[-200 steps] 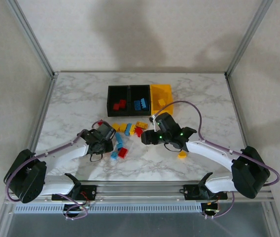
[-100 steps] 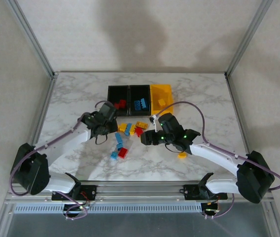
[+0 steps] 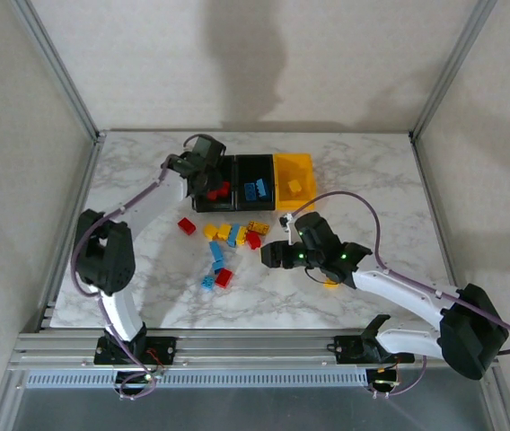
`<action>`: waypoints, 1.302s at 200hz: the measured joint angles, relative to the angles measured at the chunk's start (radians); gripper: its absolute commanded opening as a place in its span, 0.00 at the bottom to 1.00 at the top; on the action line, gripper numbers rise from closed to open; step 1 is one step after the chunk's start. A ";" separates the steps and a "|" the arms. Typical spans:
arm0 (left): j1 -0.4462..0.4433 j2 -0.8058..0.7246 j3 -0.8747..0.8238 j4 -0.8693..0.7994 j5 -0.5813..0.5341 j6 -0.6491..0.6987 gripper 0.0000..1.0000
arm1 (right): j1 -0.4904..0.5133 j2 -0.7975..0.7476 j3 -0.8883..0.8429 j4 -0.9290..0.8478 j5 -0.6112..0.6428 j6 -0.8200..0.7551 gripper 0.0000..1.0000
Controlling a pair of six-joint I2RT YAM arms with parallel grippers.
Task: Sort the legos into containers by color
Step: Place the lego in the container.
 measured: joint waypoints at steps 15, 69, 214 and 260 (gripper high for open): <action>0.010 0.063 0.059 -0.007 -0.001 0.009 0.22 | 0.000 -0.003 -0.003 0.000 0.004 0.010 0.54; 0.023 0.252 0.246 -0.047 -0.030 0.028 0.25 | 0.002 -0.027 -0.004 -0.003 0.027 0.023 0.54; 0.023 0.341 0.311 -0.093 -0.051 0.035 0.54 | 0.004 -0.076 -0.010 -0.026 0.053 0.044 0.54; 0.023 0.341 0.311 -0.093 -0.047 0.035 0.58 | 0.004 -0.105 -0.011 -0.033 0.065 0.045 0.54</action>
